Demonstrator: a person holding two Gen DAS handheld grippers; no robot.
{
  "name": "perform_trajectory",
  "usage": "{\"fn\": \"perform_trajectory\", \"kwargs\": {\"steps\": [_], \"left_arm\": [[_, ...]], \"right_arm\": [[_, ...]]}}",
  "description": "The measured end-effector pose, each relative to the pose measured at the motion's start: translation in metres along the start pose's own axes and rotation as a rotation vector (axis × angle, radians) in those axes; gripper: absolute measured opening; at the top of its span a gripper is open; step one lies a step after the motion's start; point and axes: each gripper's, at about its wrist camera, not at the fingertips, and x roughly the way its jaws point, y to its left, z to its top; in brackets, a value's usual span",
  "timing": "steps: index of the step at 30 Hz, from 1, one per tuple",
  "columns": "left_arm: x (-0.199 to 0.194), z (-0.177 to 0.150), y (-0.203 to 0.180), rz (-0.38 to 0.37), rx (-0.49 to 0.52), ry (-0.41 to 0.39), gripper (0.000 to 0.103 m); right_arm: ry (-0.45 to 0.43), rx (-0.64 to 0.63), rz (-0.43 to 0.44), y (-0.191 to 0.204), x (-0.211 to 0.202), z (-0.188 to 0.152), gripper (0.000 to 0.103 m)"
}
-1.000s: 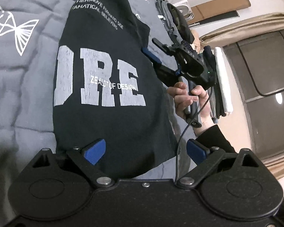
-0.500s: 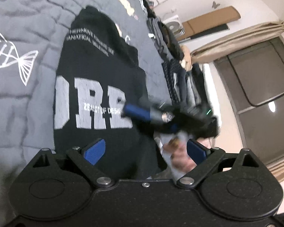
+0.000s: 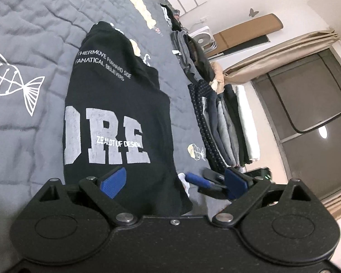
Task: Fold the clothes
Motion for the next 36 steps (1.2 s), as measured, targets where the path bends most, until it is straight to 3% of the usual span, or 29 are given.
{"fn": "perform_trajectory", "kwargs": {"steps": [4,8,16,21,29,33,36], "left_arm": [[0.003,0.0,0.001,-0.002,-0.008,-0.001,0.094],[0.009,-0.001,0.002,-0.024,-0.019,0.007,0.094],[0.046,-0.015,-0.001,-0.13,-0.041,0.085,0.095],[0.068,-0.034,0.019,0.012,-0.032,0.204,0.093],[0.03,-0.047,0.018,0.119,-0.04,0.259,0.094],[0.008,-0.023,0.0,-0.01,0.004,0.19,0.099],[0.008,-0.001,-0.004,-0.024,0.029,0.162,0.102]], "right_arm": [[0.019,-0.041,0.061,0.02,-0.002,-0.013,0.043],[0.096,-0.037,-0.05,0.002,0.018,-0.025,0.04],[0.068,-0.048,-0.101,-0.016,-0.015,-0.036,0.038],[0.05,-0.054,-0.133,-0.027,-0.037,-0.043,0.038],[0.048,-0.085,-0.16,-0.027,-0.045,-0.047,0.038],[0.035,-0.051,-0.139,-0.022,-0.045,-0.046,0.042],[-0.034,-0.061,-0.099,-0.011,-0.056,-0.043,0.043]]}}
